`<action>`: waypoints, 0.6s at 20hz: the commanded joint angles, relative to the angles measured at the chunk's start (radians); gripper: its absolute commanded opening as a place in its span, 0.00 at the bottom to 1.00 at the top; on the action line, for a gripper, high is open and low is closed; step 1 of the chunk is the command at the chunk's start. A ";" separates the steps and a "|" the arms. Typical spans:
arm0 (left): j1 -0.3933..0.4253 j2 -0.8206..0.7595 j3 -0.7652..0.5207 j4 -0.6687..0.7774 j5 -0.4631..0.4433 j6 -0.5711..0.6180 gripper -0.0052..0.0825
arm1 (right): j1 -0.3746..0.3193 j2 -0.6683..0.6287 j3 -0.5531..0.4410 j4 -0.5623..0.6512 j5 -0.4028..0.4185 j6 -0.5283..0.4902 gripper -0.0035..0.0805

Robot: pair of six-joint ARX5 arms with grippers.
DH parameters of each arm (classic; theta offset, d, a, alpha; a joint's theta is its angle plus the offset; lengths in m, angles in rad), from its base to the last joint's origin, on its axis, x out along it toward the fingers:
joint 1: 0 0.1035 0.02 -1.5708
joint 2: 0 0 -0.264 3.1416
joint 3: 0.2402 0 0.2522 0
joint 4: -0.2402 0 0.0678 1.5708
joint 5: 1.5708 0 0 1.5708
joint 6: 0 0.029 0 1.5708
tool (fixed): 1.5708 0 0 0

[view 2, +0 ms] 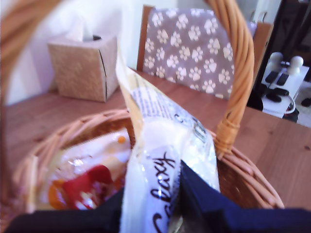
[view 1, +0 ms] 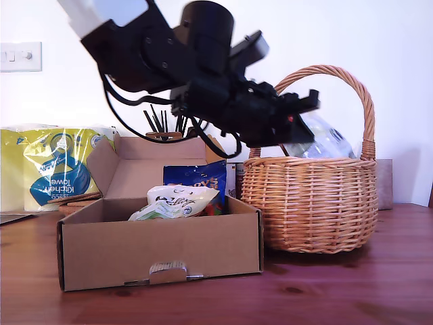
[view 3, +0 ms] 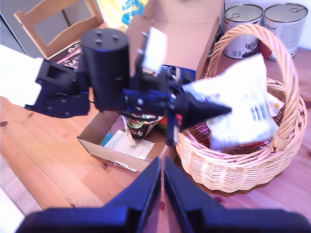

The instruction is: Move the bags of Easter eggs from the cardboard box on the left into the woven basket on the right side.

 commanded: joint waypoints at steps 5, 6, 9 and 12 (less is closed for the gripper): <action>-0.008 0.018 0.018 -0.006 -0.002 -0.005 0.32 | 0.004 -0.003 0.008 0.003 0.000 -0.010 0.03; -0.008 0.018 0.018 -0.006 -0.014 -0.005 0.49 | 0.004 -0.003 0.008 0.003 0.000 -0.010 0.03; -0.008 0.018 0.020 -0.003 -0.084 0.006 0.63 | 0.004 -0.003 0.008 0.003 0.000 -0.010 0.03; -0.004 0.018 0.042 -0.027 -0.098 0.028 0.63 | 0.005 -0.003 0.008 0.003 0.000 -0.010 0.03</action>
